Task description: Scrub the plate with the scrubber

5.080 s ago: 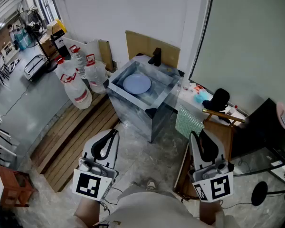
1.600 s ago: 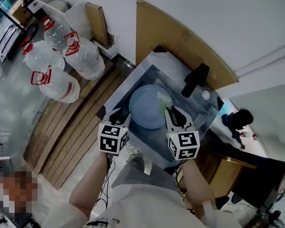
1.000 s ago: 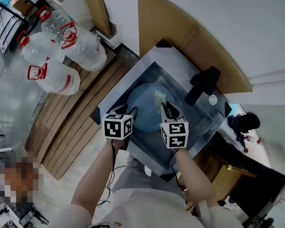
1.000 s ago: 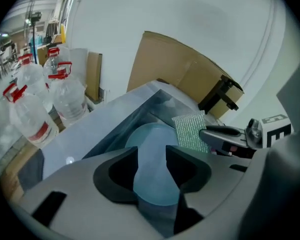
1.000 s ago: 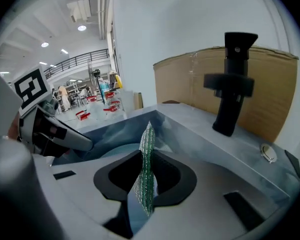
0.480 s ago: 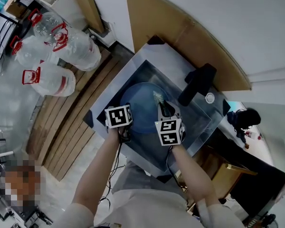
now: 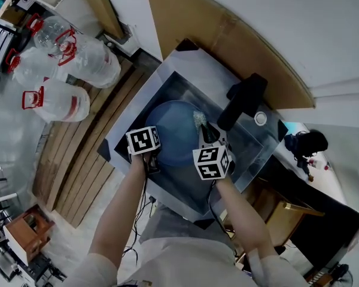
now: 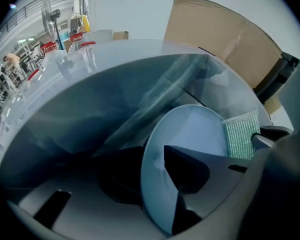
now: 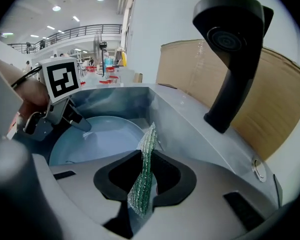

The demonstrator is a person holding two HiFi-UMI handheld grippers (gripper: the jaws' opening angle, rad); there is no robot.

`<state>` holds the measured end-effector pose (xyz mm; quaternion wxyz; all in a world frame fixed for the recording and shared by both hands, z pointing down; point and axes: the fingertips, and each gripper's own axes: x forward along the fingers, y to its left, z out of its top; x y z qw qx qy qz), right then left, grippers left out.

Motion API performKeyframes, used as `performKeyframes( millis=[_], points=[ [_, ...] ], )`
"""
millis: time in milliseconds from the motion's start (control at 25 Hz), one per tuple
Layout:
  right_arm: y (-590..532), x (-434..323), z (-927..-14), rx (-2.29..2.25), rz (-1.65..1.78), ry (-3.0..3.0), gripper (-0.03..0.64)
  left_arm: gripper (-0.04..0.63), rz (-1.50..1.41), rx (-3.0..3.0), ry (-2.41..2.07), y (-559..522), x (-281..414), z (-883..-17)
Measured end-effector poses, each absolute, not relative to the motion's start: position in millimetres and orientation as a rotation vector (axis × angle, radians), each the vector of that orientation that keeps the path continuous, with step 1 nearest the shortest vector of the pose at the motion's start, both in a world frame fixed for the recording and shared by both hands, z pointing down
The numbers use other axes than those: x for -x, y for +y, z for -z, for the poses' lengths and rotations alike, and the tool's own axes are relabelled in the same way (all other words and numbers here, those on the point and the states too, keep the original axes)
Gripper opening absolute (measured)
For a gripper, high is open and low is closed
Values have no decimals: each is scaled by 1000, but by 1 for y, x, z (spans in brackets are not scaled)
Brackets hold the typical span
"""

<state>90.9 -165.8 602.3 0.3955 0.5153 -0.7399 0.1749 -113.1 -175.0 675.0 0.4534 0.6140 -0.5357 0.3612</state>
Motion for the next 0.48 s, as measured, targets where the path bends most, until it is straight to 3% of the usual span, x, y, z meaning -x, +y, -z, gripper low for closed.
performKeyframes(
  millis=[160, 480],
  points=[
    [-168, -95, -602, -1320, -386, -1856, 97, 69, -887, -1544, -1355, -178, 114, -676],
    [-183, -49, -612, -1199, -130, -1851, 97, 55, -838, -1604, -1302, -180, 102, -677]
  ],
)
